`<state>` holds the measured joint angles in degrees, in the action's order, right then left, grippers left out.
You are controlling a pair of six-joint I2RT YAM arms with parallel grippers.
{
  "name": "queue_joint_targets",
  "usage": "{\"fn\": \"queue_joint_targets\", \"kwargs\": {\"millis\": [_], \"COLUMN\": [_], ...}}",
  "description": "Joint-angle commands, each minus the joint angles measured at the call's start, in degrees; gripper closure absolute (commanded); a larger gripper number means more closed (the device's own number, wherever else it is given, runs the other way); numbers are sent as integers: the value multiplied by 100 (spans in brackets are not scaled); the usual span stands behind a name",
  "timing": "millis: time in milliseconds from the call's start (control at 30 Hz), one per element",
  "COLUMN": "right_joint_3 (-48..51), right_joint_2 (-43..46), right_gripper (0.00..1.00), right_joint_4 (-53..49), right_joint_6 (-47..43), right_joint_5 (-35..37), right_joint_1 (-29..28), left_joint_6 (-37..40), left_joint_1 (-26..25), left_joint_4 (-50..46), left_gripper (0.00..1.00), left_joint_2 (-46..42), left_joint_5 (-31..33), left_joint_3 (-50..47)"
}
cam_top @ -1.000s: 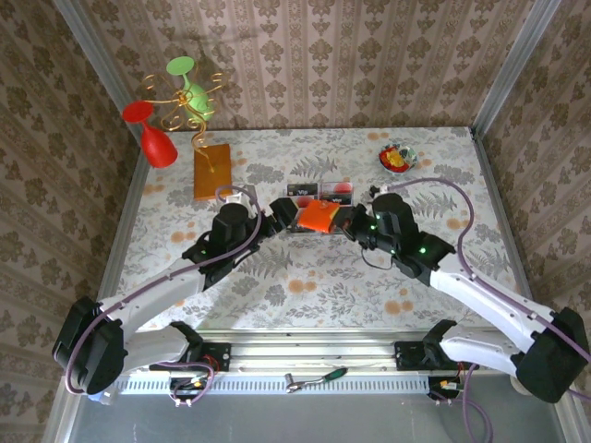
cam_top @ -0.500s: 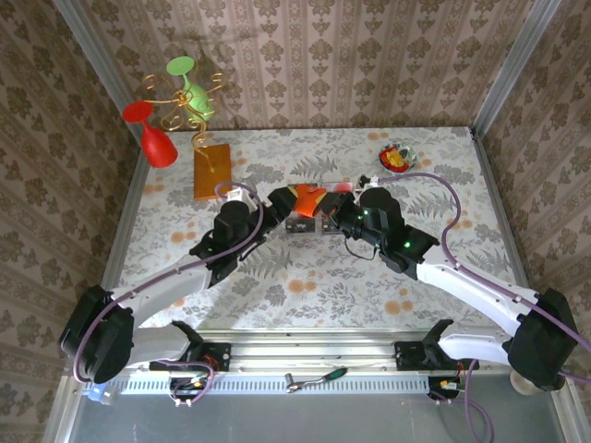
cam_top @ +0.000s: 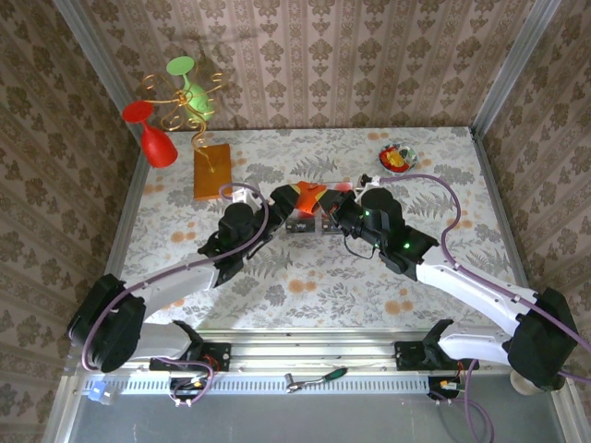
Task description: Put the credit cards into the card holder
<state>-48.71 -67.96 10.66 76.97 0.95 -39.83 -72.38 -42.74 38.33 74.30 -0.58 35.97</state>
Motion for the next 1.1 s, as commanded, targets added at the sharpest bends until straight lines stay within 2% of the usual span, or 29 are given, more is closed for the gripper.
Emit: {"fn": "queue_joint_targets", "kwargs": {"millis": [0,67,333,500,533,600,633,667,800,933,1000,1067], "right_joint_3": [93,124,282,310,297,229,177,112,-37,-356,-553,-636], "right_joint_2": [2,28,75,42,61,182,288,382,744,782,668,569], "right_gripper": [100,100,100,100,93,67,59,53,45,23,23,26], "right_joint_4": [288,279,285,260,136,-315,-699,-1201,-2763,-3630,-3842,-3739], "right_joint_6": [116,125,178,161,91,-202,-457,-739,-1745,-3041,-3676,-4297], "right_joint_5": [156,177,180,44,9,-50,-39,3,211,505,549,253], "right_joint_1": [-51,-51,-51,-59,-58,-42,-25,-16,138,318,310,303], "left_joint_6": [-189,-184,-75,-45,-27,21,71,149,741,1563,1911,2147], "left_joint_1": [-57,-80,-94,-84,-77,-34,0,34,215,528,670,831], "left_joint_4": [637,718,742,862,870,867,859,797,194,-759,-1163,-1405], "left_gripper": [32,35,60,79,83,94,100,100,100,100,100,100], "left_joint_2": [109,104,22,92,110,132,137,123,102,120,120,95], "left_joint_5": [58,121,249,252,223,105,-4,-155,-904,-1907,-2314,-2691], "left_joint_3": [-8,-28,-49,-92,-90,-114,-131,-151,-96,110,208,244]}}
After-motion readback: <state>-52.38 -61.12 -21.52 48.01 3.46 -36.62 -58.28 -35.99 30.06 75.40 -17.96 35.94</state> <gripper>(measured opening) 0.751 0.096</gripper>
